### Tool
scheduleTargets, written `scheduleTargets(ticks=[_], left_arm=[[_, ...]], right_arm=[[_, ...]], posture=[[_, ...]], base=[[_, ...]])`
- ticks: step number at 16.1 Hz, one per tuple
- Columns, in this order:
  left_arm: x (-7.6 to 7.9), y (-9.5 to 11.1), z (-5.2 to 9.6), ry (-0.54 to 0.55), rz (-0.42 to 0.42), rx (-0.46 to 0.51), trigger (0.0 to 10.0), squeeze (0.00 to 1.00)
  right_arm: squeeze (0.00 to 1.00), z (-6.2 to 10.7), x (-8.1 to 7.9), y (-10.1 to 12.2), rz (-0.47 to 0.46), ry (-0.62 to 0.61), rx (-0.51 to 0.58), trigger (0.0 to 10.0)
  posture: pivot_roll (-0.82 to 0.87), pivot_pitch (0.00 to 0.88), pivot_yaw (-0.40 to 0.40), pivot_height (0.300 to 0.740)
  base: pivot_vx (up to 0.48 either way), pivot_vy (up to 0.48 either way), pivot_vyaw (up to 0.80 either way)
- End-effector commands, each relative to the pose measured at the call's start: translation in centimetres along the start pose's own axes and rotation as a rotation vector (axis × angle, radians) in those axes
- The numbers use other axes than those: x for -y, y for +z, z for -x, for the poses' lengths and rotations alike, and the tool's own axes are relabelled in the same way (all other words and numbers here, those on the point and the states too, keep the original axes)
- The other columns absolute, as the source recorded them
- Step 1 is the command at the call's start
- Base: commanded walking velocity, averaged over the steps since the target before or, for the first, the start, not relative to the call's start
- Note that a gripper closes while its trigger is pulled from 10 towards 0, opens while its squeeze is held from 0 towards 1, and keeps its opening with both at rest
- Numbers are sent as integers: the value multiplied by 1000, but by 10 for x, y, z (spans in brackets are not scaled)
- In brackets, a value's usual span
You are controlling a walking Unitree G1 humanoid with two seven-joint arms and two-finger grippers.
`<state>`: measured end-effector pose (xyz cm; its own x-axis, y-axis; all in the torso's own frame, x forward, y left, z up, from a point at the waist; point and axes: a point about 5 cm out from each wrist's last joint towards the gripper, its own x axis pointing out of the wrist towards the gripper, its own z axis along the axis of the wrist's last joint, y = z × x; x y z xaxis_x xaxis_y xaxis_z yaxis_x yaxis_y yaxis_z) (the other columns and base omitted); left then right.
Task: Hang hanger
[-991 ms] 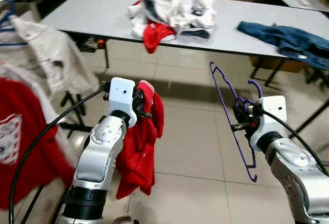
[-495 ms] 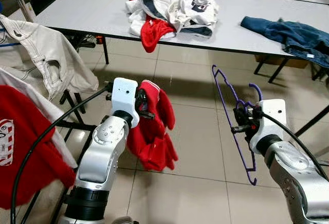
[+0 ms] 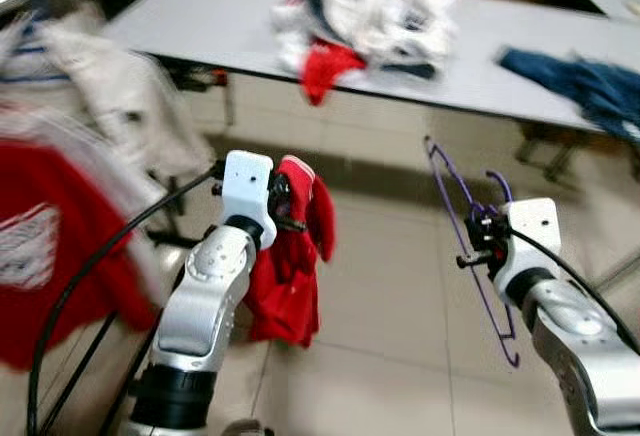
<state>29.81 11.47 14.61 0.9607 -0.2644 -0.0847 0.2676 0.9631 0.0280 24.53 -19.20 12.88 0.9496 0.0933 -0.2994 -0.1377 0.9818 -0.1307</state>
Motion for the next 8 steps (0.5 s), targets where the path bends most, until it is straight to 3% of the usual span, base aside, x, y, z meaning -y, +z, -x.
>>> scheduleTargets(ticks=[1, 8], left_arm=[[0, 7, 2, -5, 0, 37, 10000, 0], [1, 6, 2, -13, 3, 35, 10000, 0]], right_arm=[[0, 1, 4, 0, -40, -25, 3, 10000], [0, 1, 0, 3, -41, 2, 18, 10000]], posture=[[47, 0, -56, 740], [45, 0, -53, 740]], base=[[315, 0, 0], [333, 0, 0]])
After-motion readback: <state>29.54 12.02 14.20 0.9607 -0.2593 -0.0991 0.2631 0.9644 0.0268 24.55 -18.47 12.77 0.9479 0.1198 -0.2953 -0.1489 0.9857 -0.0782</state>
